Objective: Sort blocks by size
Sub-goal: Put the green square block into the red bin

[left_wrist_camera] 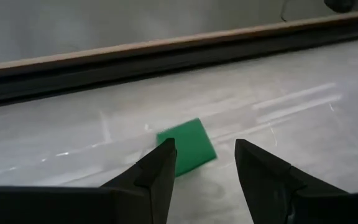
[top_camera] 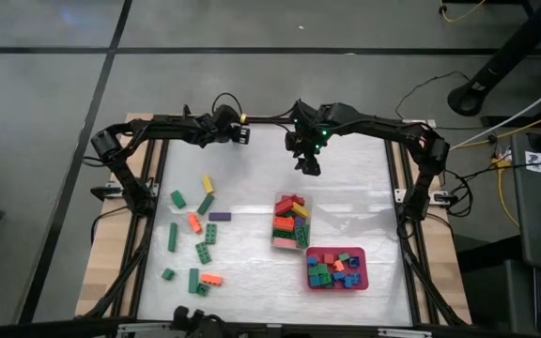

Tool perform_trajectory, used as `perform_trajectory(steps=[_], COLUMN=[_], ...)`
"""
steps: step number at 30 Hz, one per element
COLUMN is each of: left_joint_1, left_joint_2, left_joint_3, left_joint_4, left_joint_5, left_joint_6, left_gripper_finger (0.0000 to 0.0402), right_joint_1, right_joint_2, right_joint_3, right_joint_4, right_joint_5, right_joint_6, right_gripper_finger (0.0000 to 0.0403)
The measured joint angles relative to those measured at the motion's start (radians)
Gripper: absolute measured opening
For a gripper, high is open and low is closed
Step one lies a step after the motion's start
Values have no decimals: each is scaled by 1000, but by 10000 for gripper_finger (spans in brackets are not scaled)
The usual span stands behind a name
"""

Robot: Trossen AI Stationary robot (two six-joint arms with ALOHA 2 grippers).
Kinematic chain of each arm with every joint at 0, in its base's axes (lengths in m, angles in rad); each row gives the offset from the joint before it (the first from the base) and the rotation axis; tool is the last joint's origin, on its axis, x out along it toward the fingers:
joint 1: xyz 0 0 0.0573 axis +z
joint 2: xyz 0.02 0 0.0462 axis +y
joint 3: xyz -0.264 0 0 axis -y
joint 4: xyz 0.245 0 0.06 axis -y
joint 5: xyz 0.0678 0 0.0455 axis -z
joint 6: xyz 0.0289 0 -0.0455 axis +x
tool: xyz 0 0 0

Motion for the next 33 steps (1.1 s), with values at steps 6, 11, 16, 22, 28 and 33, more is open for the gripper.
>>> perform_trajectory(steps=[6,11,16,22,28,33], left_joint_1=[0,0,0,0,12,12], left_joint_2=[0,11,63,64,76,104], left_joint_3=[0,0,0,0,0,3], left_joint_4=[-1,10,48,55,50,64], left_joint_5=[-49,-59,-59,-55,-53,-56], left_joint_6=[-52,-59,-40,6,25,25], left_gripper_finger=[153,153,153,153,153,153], right_joint_1=[0,0,0,0,0,0], right_joint_2=[0,0,0,0,0,0], right_joint_3=[0,0,0,0,0,0], right_joint_4=[1,1,1,1,2,1], right_joint_5=[0,0,0,0,0,0], right_joint_6=[0,-1,-1,-1,-1,-1], right_gripper_finger=[214,214,214,214,214,214])
